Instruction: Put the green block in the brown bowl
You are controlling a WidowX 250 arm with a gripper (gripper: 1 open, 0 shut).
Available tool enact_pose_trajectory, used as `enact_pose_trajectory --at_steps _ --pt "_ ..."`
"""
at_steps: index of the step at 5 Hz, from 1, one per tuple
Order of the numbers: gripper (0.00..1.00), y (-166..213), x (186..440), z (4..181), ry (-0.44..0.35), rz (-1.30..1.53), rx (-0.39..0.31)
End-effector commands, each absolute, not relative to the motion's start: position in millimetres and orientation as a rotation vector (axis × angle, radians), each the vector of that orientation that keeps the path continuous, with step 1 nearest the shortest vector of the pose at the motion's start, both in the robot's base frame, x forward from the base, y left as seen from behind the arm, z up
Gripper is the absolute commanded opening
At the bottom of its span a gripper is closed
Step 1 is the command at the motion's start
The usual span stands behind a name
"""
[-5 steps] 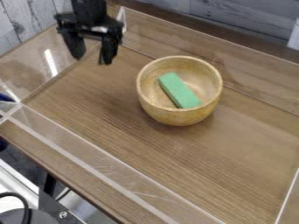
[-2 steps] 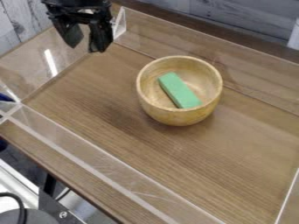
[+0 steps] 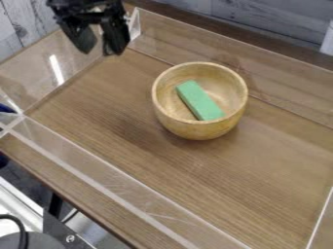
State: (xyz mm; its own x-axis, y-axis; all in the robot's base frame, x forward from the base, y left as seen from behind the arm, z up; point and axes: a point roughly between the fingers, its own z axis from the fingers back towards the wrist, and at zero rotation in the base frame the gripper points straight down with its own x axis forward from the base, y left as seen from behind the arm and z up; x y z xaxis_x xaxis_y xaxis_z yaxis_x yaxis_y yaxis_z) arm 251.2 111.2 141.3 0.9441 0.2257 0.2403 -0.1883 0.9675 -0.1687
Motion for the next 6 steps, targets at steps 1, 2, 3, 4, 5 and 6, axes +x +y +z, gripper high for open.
enact_pose_trajectory --at_steps 1,2,3,4,5,6 --pt "1.00 93 256 153.6 -0.340 0.216 -0.094" --pt "1.00 89 251 156.4 -0.397 0.257 -0.047" --pt "1.00 93 246 162.5 -0.445 0.296 -0.019" --pt "0.00 88 250 176.0 -0.459 0.381 -0.012" --pt "1.00 82 252 184.5 -0.463 0.417 -0.004" --pt "0.00 96 257 171.9 -0.498 0.454 -0.004"
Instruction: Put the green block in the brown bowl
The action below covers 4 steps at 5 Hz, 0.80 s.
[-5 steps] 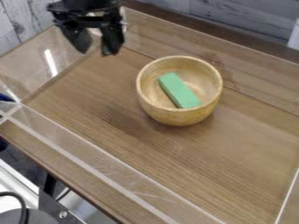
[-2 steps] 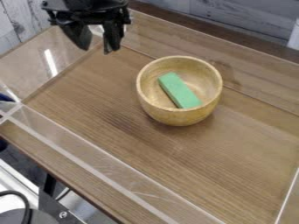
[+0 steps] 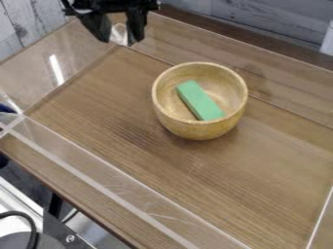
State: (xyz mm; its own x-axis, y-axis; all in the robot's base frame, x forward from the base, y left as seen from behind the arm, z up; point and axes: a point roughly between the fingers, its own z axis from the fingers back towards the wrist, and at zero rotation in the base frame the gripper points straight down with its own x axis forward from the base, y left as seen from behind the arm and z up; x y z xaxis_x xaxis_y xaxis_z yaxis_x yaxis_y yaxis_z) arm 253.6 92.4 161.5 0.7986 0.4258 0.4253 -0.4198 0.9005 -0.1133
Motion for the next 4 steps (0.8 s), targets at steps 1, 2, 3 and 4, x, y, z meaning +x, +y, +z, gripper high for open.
enact_pose_trajectory --at_steps 1,2,3,4 --pt "0.00 105 259 165.3 -0.529 0.478 -0.001" --pt "0.00 116 258 144.0 -0.497 0.509 0.012" --pt "0.00 127 254 117.8 -0.467 0.541 0.015" --pt "1.00 140 235 99.5 -0.435 0.532 0.061"
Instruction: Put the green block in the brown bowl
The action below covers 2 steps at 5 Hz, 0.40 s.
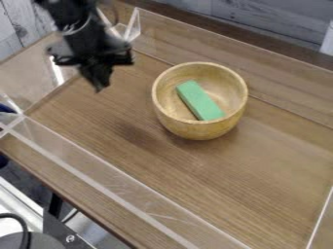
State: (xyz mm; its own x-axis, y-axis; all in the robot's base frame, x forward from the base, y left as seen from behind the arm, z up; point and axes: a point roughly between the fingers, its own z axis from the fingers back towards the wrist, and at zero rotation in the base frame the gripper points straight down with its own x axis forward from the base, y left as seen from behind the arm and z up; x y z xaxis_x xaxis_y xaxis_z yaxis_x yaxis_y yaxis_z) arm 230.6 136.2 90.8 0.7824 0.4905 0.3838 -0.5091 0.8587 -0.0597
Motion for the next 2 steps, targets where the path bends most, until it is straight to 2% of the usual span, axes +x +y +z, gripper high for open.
enact_pose_trajectory --at_steps 1,2 --pt "0.00 157.8 217.5 78.7 -0.398 0.508 0.123" --pt "0.00 151.5 220.0 70.7 -0.423 0.532 0.135"
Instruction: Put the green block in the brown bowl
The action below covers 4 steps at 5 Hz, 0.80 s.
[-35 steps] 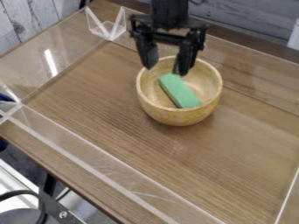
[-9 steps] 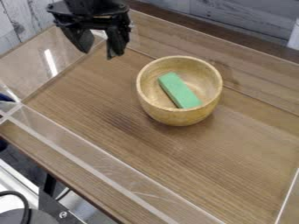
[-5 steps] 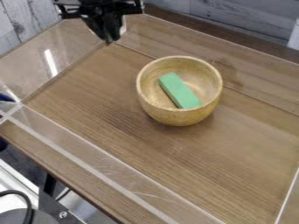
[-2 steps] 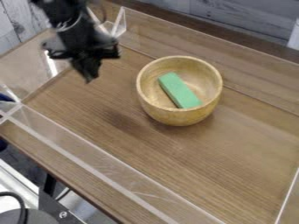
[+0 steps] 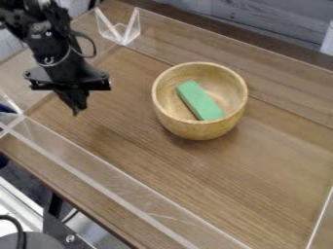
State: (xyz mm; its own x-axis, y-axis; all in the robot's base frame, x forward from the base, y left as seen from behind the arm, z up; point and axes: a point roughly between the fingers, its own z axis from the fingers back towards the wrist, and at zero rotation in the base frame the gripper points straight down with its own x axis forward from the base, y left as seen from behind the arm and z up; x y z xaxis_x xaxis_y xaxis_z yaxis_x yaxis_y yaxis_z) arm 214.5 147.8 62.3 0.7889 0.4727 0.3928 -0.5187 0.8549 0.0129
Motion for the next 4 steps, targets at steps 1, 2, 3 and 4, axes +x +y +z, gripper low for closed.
enact_pose_trajectory --at_steps 1,2,3,4 --pt "0.00 146 222 60.2 -0.450 0.554 0.144" --pt "0.00 145 226 41.8 -0.456 0.530 0.148" --pt "0.00 143 231 28.2 -0.460 0.510 0.148" --pt "0.00 137 234 24.5 -0.457 0.490 0.144"
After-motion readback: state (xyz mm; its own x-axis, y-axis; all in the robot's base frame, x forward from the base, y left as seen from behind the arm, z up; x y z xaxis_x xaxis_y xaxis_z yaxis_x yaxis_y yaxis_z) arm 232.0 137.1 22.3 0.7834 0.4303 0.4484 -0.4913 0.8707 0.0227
